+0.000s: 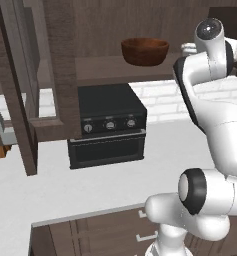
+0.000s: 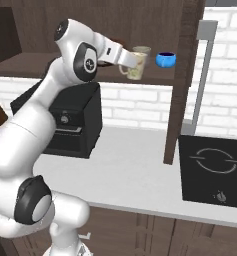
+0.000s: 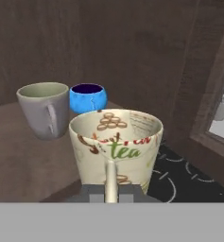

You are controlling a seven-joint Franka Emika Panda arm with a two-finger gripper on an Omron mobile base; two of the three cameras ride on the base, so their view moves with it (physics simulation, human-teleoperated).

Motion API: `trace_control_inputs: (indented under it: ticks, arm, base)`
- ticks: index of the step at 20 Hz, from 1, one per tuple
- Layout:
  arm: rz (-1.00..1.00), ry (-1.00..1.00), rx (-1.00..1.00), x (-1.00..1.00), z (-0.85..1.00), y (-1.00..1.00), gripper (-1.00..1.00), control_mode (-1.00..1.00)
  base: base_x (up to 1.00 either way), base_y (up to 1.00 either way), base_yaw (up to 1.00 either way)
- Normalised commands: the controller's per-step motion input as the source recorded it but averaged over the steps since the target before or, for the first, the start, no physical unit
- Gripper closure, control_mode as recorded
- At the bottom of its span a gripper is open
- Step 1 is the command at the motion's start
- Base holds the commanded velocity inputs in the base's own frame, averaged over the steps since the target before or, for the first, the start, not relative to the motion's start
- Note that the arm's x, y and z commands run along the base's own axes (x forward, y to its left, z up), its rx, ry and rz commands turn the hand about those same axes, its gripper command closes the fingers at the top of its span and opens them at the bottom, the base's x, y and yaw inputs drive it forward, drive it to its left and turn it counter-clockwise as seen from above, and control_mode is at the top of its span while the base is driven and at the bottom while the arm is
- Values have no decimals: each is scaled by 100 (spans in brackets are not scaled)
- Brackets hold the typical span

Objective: Gather all objects into one cabinet and sort the glasses and bowls to opposite sides.

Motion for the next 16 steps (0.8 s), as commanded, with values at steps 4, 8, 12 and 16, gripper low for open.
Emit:
trace_control_inputs:
  ticks: [4,8,12,16]
  arm:
    - [0,0,0,47,-10,-37,100,-100]
    - [0,0,-2,34,-18,-35,100,-100]
    - [0,0,-4,25,-21,-31,100,-100]
    - [0,0,-1,37,-4,-24,100,-100]
  base:
    - [0,0,0]
    - [0,0,0]
    - [0,0,0]
    - [0,0,0]
